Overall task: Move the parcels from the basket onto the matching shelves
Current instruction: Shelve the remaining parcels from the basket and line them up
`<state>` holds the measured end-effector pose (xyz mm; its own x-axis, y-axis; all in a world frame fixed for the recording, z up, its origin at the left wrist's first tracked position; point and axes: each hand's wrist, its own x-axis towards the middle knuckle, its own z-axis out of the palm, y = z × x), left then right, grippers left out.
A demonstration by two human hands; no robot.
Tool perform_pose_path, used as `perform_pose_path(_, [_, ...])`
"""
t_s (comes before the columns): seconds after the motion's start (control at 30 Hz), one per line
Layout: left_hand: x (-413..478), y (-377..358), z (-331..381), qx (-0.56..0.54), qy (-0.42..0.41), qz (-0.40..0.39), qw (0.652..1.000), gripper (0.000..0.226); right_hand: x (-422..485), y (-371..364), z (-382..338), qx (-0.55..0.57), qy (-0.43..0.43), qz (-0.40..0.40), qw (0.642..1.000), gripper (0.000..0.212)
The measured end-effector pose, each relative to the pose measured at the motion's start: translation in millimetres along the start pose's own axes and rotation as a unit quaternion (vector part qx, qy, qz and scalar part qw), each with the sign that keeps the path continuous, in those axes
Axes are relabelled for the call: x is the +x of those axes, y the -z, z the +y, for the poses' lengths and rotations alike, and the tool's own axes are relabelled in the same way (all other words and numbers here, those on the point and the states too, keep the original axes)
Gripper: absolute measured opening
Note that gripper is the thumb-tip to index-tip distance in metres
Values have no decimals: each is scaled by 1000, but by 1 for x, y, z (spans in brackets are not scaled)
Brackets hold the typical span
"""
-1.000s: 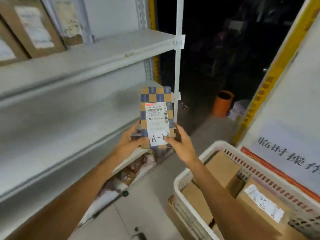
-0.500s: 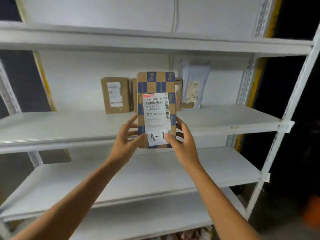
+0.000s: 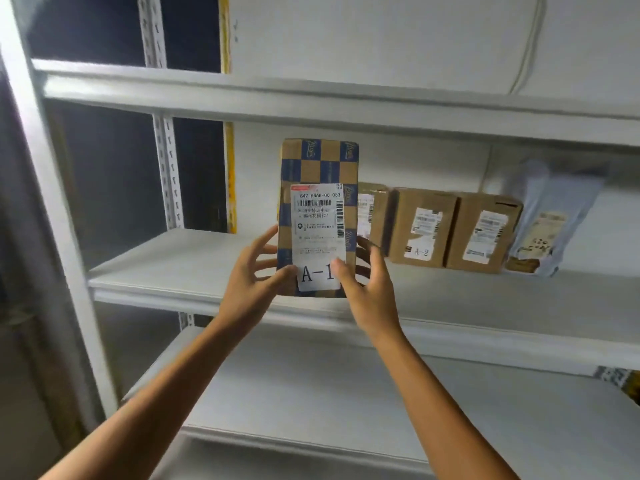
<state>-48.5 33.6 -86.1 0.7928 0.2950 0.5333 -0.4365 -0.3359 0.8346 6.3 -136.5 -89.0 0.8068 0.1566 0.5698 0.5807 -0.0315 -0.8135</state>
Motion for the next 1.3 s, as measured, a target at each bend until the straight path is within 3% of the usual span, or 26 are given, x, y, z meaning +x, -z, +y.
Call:
perform_pose_path(0.27, [60,32,-51,16,26,-6,1000,69,73,-49,51,-28,-33,-71,997,57])
perform_pose_path(0.47, [125,31,-83,10,72,-47,996,58,131,-62,77,-80,-42,-100,991,48])
perform_pose_path(0.63, [160,16,-125,28,63,-26,997,61,154,-76,108,-158,-66,-87,981,50])
perform_pose_path(0.73, [187,15,-146,3,100,-41,994,68,166,-87,125,-201,-77,-53,975,43])
perform_pose_path(0.87, [221,17,-168,12,114,-81,990,53,187,-102,141,-245,-89,-20,965,34])
perform_pose_path(1.0, [249,13,-185,7,115,-80,990,58,207,-122,155,-260,-115,36,958,21])
perform_pose_path(1.2, [284,2,-213,51,72,-71,994,60,224,-153,175,-218,-146,64,963,56])
perform_pose_path(1.3, [299,4,-226,58,87,-75,992,61,233,-159,187,-200,-148,51,967,51])
